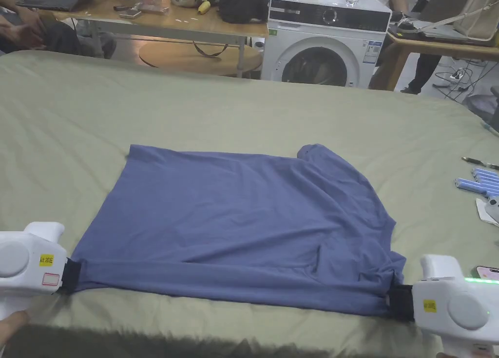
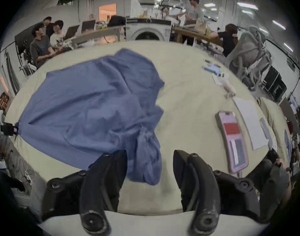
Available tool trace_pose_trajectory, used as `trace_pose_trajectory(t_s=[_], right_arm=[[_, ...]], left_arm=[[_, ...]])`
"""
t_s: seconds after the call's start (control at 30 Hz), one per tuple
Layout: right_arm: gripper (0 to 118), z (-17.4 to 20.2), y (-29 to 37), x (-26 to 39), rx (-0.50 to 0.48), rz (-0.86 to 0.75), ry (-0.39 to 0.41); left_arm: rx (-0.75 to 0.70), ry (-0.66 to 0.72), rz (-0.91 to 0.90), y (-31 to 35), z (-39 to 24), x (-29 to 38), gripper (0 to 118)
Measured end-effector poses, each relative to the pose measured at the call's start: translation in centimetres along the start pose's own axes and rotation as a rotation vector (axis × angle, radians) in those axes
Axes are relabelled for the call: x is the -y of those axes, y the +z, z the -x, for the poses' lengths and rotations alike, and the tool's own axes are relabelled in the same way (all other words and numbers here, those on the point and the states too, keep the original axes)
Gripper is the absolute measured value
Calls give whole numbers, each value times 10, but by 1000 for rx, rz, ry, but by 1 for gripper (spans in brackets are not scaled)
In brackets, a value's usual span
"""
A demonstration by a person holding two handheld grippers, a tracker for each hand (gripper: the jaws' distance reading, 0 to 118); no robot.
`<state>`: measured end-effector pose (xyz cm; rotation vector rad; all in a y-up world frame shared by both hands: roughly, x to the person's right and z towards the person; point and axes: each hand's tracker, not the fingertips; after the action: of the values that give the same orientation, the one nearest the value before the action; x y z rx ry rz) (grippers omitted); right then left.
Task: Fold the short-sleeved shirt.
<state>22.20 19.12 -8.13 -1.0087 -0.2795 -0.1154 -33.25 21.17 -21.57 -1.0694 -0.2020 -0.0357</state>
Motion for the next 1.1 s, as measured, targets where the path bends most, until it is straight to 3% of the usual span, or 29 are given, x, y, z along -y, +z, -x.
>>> trace_pose_trajectory(t_s=[0.07, 0.17, 0.2, 0.23, 0.27, 0.33, 0.7, 1.1], right_arm=[[56, 2, -14, 8, -52, 38, -8], [44, 9, -9, 15, -7, -49, 42], [36, 10, -5, 14, -46, -59, 35], [17, 10, -4, 13, -81, -70, 22], [5, 13, -3, 12, -49, -64, 19], [5, 13, 3, 9, -46, -111, 45], [4, 12, 44, -67, -100, -270, -35], [4, 15, -31, -170, -96, -217, -100]], left_arm=[[3, 0, -3, 0, 1, 0, 1], [14, 6, -13, 2, 3, 2, 1], [18, 4, -20, 3, 4, 3, 1], [21, 6, -28, 5, 4, 3, 1], [28, 8, -44, 8, 4, 4, 1], [32, 9, -80, 15, 4, 3, 1], [101, 54, -305, 59, 7, -62, 1], [97, 115, -290, -3, 21, -164, 1]])
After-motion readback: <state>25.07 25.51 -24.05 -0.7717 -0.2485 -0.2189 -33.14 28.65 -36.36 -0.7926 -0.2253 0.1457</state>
